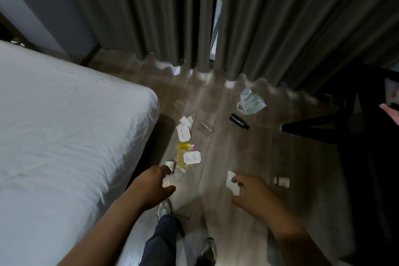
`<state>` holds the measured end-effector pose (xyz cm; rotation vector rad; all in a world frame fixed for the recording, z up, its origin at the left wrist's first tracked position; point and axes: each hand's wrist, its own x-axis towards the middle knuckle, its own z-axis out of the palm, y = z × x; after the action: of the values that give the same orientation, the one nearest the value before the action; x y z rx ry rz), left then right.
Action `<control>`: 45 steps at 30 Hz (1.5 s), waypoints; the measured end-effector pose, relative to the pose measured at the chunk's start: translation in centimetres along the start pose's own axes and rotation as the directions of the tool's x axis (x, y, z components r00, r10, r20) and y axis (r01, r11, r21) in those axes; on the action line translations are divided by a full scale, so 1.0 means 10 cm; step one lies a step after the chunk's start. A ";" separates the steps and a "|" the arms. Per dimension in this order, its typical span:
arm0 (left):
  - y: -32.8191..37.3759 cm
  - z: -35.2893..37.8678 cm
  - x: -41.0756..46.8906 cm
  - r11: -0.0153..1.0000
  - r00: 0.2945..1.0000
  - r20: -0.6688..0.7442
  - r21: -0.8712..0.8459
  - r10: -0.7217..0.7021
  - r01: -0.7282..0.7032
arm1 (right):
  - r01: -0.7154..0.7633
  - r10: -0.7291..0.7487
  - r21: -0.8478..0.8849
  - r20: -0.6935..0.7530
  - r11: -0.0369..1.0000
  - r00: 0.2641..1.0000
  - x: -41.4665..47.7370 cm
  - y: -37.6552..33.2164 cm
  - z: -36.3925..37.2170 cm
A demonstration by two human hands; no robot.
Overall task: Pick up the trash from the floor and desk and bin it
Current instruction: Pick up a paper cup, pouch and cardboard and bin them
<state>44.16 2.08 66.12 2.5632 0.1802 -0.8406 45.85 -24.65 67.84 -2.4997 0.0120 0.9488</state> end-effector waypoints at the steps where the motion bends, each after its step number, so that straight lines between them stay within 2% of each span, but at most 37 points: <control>1: -0.07 -0.04 0.13 1.000 1.000 0.007 0.000 0.003 -0.003 | -0.016 0.016 0.007 0.007 1.000 1.000 0.12 -0.06 0.03; 5: -0.34 -0.16 0.66 1.000 1.000 0.028 0.015 0.006 -0.007 | -0.080 0.080 -0.005 0.078 0.997 0.994 0.61 -0.31 0.12; 9: -0.58 -0.13 1.20 1.000 0.999 0.043 0.015 -0.015 0.014 | -0.044 0.045 -0.074 0.021 0.996 0.999 1.08 -0.38 0.24; 15: -0.83 0.22 1.96 0.997 0.997 0.028 -0.007 -0.078 0.078 | -0.042 0.049 -0.074 0.093 0.996 0.995 1.86 -0.19 0.47; 23: -1.24 1.34 3.12 0.984 0.986 -0.001 -0.067 -0.168 0.168 | 0.026 -0.010 -0.120 0.129 0.992 0.992 3.20 0.46 1.20; 28: -1.62 2.30 3.84 0.971 0.978 -0.017 -0.128 -0.206 0.202 | 0.072 -0.036 -0.158 0.216 0.985 0.976 4.08 0.96 2.00; 34: -2.33 3.24 4.79 0.947 0.964 -0.049 -0.207 -0.263 0.248 | 0.114 -0.064 -0.201 0.238 0.973 0.969 5.19 1.44 3.00; 41: -3.07 4.03 5.54 0.922 0.932 -0.074 -0.199 -0.354 0.334 | 0.353 -0.273 -0.394 0.246 0.849 0.930 6.18 1.82 3.85; 45: -3.31 4.26 5.87 0.941 0.943 -0.139 -0.203 -0.303 0.272 | 0.496 -0.382 -0.411 0.330 0.765 0.863 6.60 1.93 4.16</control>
<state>60.46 12.31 -11.25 2.4664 0.6690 -0.6704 66.87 -14.19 -9.06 -2.6085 -0.9695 1.1192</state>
